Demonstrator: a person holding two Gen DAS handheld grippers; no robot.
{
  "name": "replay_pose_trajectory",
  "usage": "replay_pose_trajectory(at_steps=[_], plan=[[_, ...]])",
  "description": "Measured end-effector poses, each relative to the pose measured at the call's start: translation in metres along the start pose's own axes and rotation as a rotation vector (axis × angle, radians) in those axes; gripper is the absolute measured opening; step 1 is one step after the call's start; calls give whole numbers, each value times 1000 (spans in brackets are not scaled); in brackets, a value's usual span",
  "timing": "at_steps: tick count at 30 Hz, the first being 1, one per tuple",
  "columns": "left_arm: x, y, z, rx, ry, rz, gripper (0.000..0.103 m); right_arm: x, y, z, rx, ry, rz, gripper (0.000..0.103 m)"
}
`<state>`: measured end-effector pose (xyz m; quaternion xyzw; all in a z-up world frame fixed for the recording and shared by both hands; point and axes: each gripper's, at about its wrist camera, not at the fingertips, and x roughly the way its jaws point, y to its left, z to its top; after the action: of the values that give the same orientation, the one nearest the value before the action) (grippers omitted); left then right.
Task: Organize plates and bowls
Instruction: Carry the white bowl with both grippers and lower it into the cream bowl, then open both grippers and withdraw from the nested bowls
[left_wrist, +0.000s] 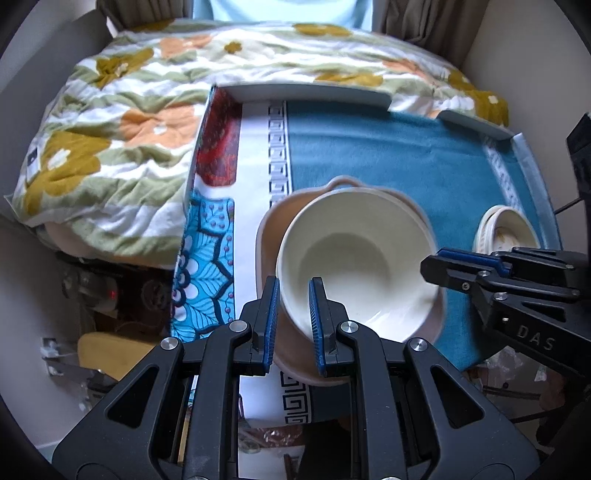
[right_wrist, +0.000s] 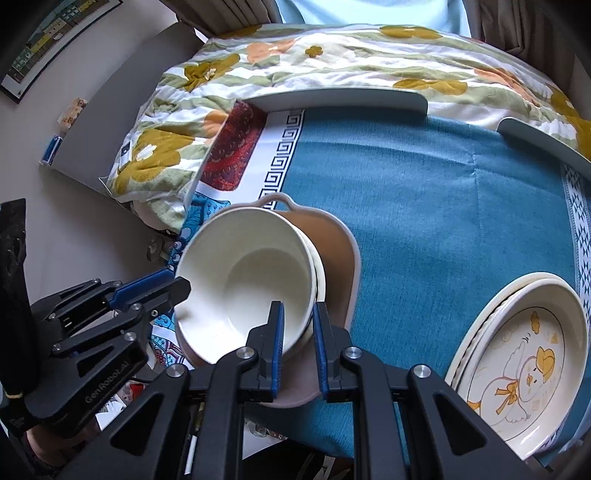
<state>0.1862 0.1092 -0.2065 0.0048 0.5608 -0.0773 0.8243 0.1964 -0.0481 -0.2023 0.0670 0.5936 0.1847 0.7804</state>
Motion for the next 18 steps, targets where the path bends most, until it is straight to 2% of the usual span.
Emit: replay_pose_trajectory(at_steps=[4, 9, 10, 11, 12, 14, 15, 16, 18], plan=[[-28, -5, 0, 18, -74, 2, 13, -27, 6, -3, -31, -73, -1, 14], [-76, -9, -7, -6, -219, -20, 13, -69, 14, -16, -74, -197, -21, 15], [-84, -10, -10, -23, -246, -26, 16, -78, 15, -20, -83, -229, -35, 18], [-91, -11, -12, -33, -267, -24, 17, -84, 15, -24, -88, -253, -48, 35], [-96, -13, -15, -40, -284, -23, 24, -91, 15, -29, -93, -283, -61, 64], [-102, -16, -20, -53, -304, -26, 71, -102, 12, -38, -93, -332, -73, 99], [-105, -18, -24, -66, -314, -21, 103, -107, 9, -42, -85, -360, -81, 102], [-107, -19, -27, -76, -325, -6, 103, -111, 5, -47, -80, -378, -75, 102], [-110, -20, -35, -100, -323, -22, 103, -118, -5, -54, -60, -401, -90, 102]])
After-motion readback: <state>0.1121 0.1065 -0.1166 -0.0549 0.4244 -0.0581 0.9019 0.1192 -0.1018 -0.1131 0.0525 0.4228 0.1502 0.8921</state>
